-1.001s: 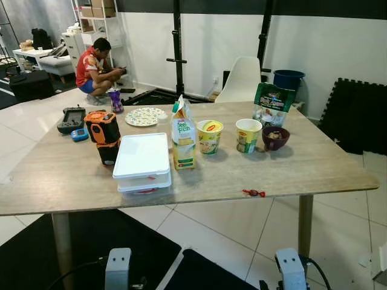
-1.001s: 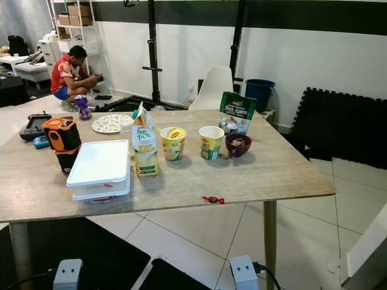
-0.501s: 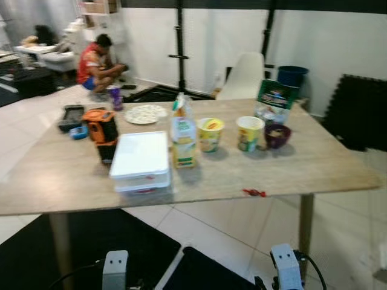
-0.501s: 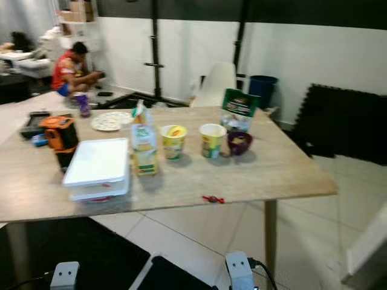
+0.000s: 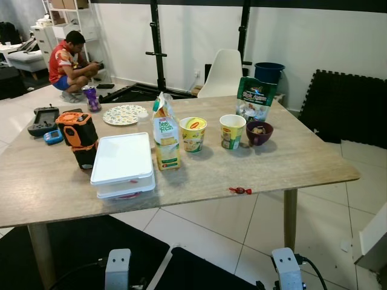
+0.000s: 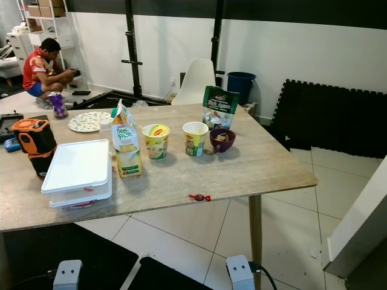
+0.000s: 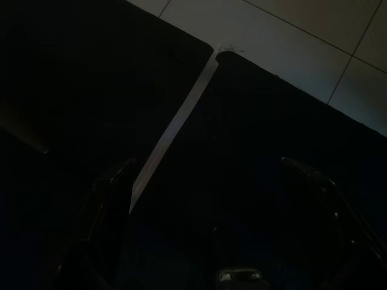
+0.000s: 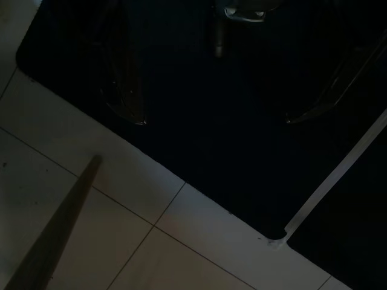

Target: Restocking fridge

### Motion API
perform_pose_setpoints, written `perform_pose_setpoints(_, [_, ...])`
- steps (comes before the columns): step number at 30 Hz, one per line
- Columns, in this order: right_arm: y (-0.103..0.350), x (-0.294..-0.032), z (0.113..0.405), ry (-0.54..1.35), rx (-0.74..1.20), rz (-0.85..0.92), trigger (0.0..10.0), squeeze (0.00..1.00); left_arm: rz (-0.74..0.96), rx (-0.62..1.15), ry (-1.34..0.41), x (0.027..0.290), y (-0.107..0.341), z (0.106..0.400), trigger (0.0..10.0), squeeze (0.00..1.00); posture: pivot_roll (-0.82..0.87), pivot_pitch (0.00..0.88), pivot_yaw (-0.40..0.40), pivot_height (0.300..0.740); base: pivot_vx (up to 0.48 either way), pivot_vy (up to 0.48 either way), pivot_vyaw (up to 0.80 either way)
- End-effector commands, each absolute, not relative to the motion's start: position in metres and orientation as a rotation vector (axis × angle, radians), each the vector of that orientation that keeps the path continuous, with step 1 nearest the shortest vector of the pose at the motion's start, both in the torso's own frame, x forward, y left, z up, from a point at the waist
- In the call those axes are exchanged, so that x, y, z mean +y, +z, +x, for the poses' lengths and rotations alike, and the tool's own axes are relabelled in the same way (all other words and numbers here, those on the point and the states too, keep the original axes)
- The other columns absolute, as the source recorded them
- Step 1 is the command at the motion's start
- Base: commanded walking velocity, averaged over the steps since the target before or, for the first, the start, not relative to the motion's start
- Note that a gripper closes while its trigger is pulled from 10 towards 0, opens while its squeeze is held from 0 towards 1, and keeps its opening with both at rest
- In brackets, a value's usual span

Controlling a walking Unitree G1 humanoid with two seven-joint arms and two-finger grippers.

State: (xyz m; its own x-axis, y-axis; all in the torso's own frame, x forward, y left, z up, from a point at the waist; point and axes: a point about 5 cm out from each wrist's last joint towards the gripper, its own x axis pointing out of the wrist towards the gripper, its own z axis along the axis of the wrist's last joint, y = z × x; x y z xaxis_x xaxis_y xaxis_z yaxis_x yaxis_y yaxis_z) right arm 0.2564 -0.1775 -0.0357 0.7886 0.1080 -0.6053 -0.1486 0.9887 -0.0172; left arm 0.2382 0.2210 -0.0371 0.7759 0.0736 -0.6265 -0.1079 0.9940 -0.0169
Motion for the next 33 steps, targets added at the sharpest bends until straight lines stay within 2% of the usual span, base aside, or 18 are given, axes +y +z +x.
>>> perform_pose_setpoints(1, [-0.037, -0.178, 0.254, 0.135, 0.656, -0.060, 10.0, 0.00, -0.063, 0.705, 0.110, 0.222, -0.042, 0.232, 10.0, 0.00, 0.05, 0.080, 0.011, 0.734, 0.000, 0.000, 0.00])
perform_pose_setpoints(23, [-0.035, -0.182, 0.256, 0.124, 0.637, -0.048, 10.0, 0.00, -0.060, 0.754, 0.193, 0.234, -0.047, 0.223, 10.0, 0.00, 0.04, 0.074, 0.013, 0.734, 0.000, 0.000, 0.00])
perform_pose_setpoints(33, [-0.040, -0.182, 0.250, 0.124, 0.658, -0.049, 10.0, 0.00, -0.078, 0.741, 0.148, 0.221, -0.044, 0.232, 10.0, 0.00, 0.05, 0.090, 0.008, 0.734, 0.000, 0.000, 0.00])
